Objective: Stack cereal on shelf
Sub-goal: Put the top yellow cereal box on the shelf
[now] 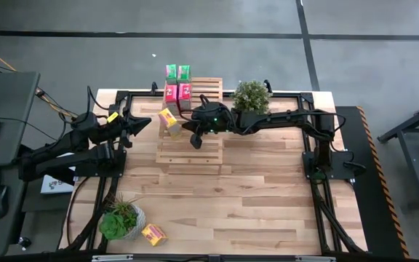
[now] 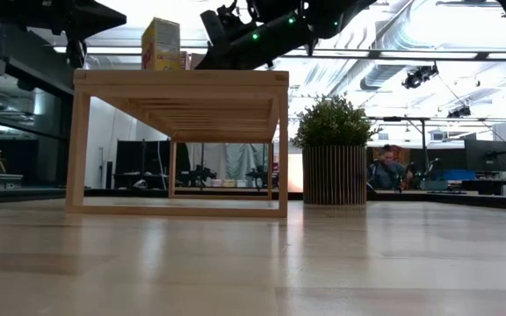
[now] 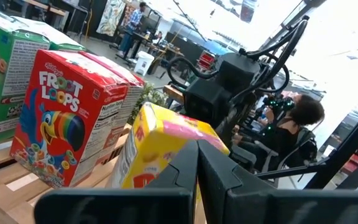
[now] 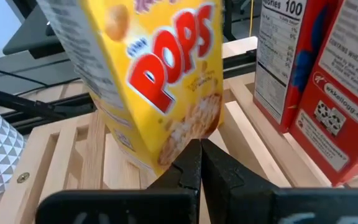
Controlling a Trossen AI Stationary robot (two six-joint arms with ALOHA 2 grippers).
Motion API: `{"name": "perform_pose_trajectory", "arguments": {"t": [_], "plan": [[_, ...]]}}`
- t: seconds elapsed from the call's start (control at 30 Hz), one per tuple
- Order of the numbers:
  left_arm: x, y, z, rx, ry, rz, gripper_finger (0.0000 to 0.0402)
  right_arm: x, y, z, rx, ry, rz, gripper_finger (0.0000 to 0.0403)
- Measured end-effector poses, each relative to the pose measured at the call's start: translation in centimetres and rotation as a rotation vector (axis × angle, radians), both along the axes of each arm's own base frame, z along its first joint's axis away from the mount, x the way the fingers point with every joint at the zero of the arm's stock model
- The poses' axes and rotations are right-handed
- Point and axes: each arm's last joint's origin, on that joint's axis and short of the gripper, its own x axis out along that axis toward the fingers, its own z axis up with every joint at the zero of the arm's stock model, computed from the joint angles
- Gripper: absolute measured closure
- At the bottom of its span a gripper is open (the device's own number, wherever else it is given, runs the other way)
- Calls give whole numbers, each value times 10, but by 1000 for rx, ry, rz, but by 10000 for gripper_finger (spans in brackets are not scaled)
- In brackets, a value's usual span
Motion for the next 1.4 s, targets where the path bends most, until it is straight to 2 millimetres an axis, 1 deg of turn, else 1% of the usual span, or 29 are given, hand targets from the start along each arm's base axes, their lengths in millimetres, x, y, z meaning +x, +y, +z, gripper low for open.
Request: {"name": "perform_pose_trajectory", "arguments": {"t": [0.17, 0.3, 0.37, 0.5, 0.6, 0.77, 0.9, 1.2, 1.4], "plan": [[0, 0, 0, -2, 0, 0, 401, -1, 0, -3, 9, 29, -2, 403], [1, 1, -2, -43, 14, 14, 401, -1, 1, -4, 27, 36, 2, 403], [6, 2, -8, -78, 72, 13, 401, -1, 1, -4, 29, 36, 10, 403], [22, 6, -21, -134, 212, -43, 401, -1, 4, -4, 31, 40, 17, 403], [32, 10, -24, -121, 246, -38, 401, -1, 4, -4, 31, 40, 17, 403], [40, 14, -29, -106, 293, -1, 401, -1, 4, -3, 57, 33, 8, 403], [42, 15, -30, -104, 302, 21, 401, 0, 7, -3, 71, 27, 9, 403], [41, 18, -29, -42, 316, 119, 401, 2, 22, -3, 69, 27, 41, 403], [40, 20, -29, -8, 331, 180, 401, 3, 26, 0, 66, -2, 43, 403]]}}
